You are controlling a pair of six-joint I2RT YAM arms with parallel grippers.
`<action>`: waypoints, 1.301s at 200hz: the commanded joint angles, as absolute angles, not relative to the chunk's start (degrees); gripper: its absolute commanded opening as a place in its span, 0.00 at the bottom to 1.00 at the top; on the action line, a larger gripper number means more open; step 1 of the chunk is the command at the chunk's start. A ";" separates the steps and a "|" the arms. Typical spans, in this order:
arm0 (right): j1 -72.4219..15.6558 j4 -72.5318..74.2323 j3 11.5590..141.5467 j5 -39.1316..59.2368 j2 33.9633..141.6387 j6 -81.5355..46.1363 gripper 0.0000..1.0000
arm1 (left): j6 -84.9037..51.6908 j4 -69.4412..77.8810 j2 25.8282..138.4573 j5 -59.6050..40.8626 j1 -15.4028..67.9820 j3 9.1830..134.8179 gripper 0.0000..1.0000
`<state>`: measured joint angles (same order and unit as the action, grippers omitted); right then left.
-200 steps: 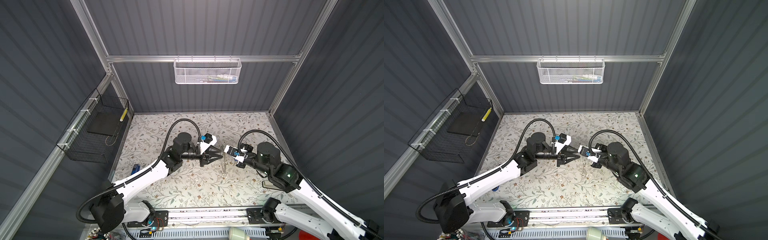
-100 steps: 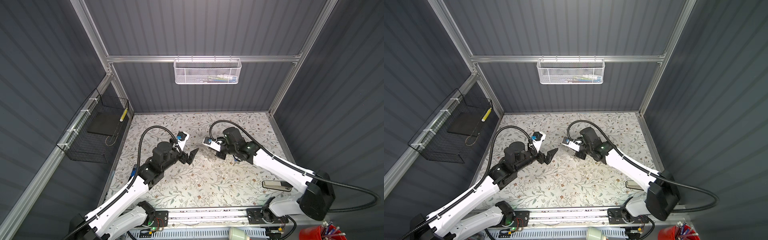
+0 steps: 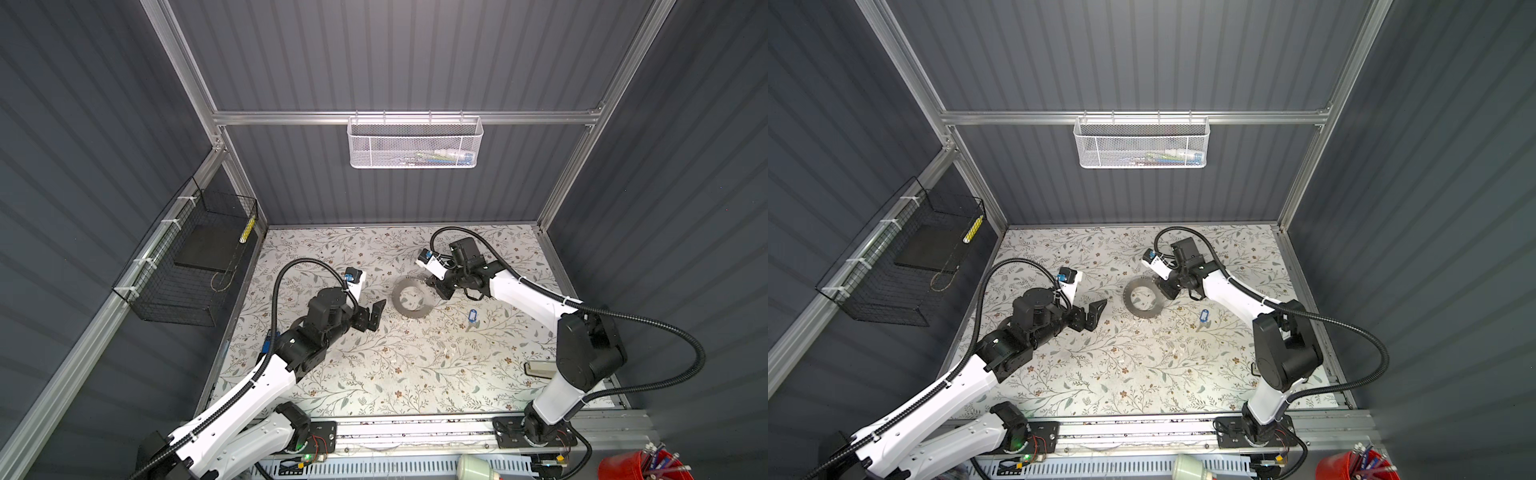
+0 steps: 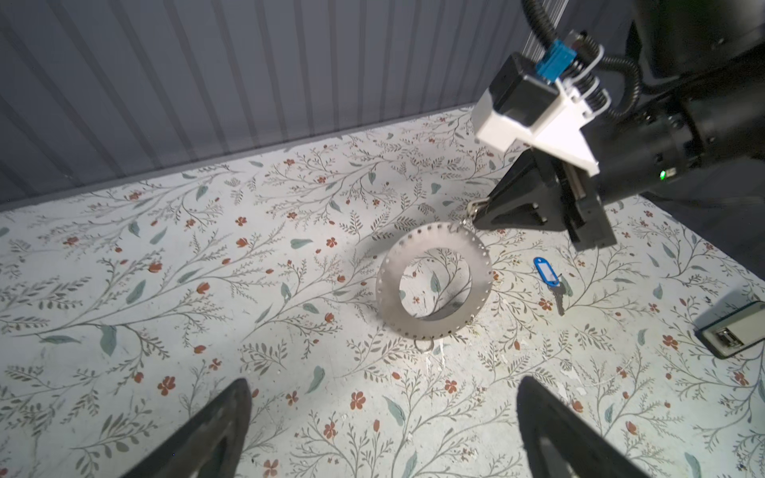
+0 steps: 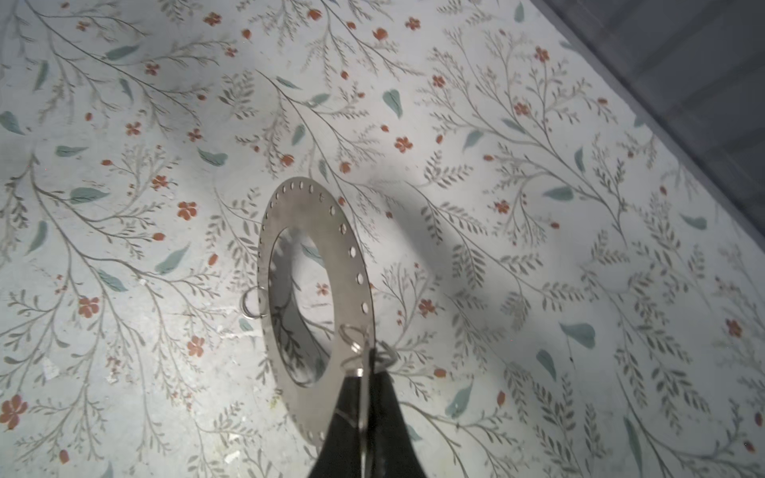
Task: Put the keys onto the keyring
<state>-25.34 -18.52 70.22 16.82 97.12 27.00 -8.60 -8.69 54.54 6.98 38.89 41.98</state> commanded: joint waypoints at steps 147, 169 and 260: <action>-14.17 -25.87 63.66 0.79 100.63 37.02 0.12 | -5.38 -2.81 75.05 -3.26 38.76 52.04 1.00; -13.32 -27.39 64.08 0.10 101.63 36.91 0.13 | -4.56 -3.03 75.06 -3.08 38.74 52.06 1.00; -8.55 -21.05 62.20 2.10 103.30 37.06 0.37 | -0.31 -6.72 83.52 -6.09 38.76 58.84 1.00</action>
<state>-9.96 -24.84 63.75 1.06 104.33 36.95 -2.94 -4.95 81.73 -3.62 38.89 55.48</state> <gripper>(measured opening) 0.312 0.997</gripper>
